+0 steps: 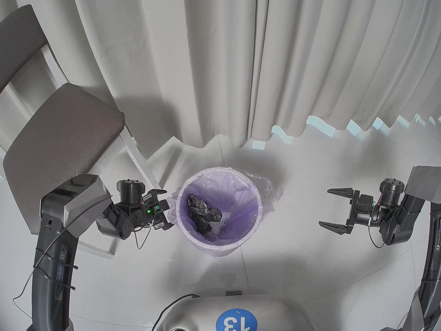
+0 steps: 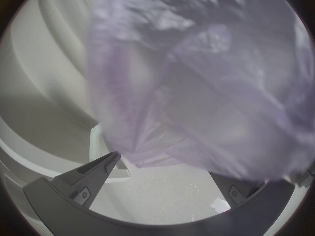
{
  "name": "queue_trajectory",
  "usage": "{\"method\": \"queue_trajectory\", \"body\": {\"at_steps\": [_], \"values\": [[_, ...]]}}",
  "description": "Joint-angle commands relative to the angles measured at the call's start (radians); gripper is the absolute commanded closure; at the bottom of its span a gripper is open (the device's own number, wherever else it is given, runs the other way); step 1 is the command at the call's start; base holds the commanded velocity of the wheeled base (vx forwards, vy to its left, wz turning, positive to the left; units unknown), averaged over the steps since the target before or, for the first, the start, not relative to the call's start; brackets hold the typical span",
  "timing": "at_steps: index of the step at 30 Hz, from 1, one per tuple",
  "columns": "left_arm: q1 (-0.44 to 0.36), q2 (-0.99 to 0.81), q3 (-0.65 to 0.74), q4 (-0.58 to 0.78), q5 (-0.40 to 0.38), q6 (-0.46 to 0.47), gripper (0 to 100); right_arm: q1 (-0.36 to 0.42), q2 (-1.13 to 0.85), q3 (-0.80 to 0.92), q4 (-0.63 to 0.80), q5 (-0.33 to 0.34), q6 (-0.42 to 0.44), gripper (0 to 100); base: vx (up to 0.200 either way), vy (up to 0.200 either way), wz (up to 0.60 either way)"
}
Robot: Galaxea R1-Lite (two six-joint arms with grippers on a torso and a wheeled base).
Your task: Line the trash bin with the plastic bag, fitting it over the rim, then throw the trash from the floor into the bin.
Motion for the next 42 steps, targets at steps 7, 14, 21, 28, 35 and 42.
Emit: {"method": "queue_trajectory", "body": {"at_steps": [7,14,21,28,35,42], "values": [[0.030,-0.108,0.113,-0.025,0.025,0.023,0,0.001,-0.026,0.031,-0.049,-0.009,0.061,0,0.000,0.000,0.00],[0.030,-0.181,0.132,-0.041,0.028,0.045,0,0.001,-0.022,0.087,-0.216,-0.026,0.174,0,0.000,0.000,0.00],[0.008,-0.219,0.089,-0.042,0.028,0.060,0,0.001,-0.054,0.096,-0.226,-0.048,0.208,0,0.000,0.000,0.00],[-0.041,-0.231,0.038,-0.047,0.028,0.060,0,0.006,-0.083,0.100,-0.226,-0.095,0.228,0,0.000,0.000,0.00],[-0.091,-0.243,-0.011,-0.045,0.048,0.053,0,0.015,-0.120,0.122,-0.226,-0.127,0.245,0,0.000,0.000,0.00],[-0.127,-0.256,-0.012,-0.047,0.067,0.042,0,0.024,-0.154,0.154,-0.226,-0.143,0.245,0,0.000,0.000,0.00]]}}
